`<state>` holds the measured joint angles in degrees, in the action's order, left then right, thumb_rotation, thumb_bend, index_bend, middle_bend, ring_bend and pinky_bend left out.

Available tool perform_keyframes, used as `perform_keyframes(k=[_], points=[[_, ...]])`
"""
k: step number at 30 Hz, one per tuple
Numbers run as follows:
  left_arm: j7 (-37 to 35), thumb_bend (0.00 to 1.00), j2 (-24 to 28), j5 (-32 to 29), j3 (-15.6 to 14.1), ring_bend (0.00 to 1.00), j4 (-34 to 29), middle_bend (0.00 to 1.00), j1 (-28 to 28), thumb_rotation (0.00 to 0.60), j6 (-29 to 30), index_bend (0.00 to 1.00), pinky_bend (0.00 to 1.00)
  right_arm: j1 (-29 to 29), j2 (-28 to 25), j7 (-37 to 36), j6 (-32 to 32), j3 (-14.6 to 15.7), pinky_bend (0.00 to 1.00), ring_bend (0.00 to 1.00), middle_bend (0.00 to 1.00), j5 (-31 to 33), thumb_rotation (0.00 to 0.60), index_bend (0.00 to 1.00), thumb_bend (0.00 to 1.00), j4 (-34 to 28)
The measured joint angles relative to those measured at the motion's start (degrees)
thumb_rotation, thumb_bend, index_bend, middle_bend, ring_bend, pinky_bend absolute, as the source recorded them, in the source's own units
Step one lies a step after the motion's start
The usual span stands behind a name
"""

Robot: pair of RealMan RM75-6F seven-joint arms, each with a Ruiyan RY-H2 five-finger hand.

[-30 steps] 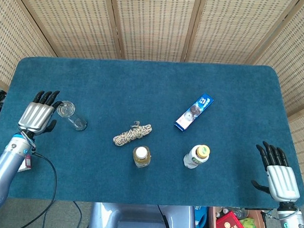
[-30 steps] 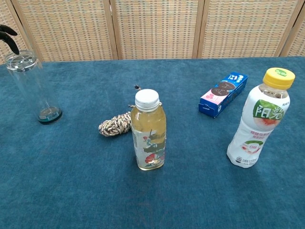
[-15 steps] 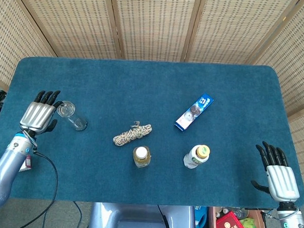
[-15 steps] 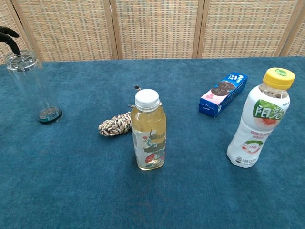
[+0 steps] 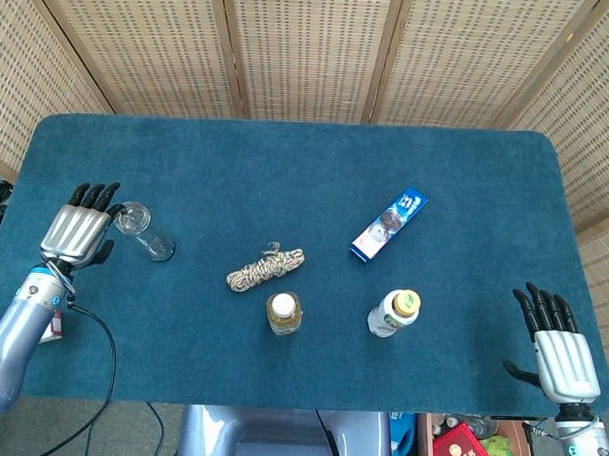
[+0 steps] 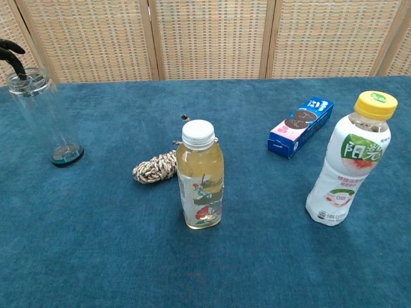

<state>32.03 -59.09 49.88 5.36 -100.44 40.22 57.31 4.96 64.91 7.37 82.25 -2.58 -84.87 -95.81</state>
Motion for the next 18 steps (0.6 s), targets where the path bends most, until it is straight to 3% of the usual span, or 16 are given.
perform_keyframes(k=[18], points=[[-0.74, 0.47, -0.72, 1.35, 0.37, 0.00, 0.33, 0.00, 0.08, 0.600, 1.52, 0.26, 0.00, -0.05, -0.15, -0.16, 0.07, -0.02, 0.04, 0.00, 0.00, 0.02, 0.600, 0.00, 0.02, -0.04]])
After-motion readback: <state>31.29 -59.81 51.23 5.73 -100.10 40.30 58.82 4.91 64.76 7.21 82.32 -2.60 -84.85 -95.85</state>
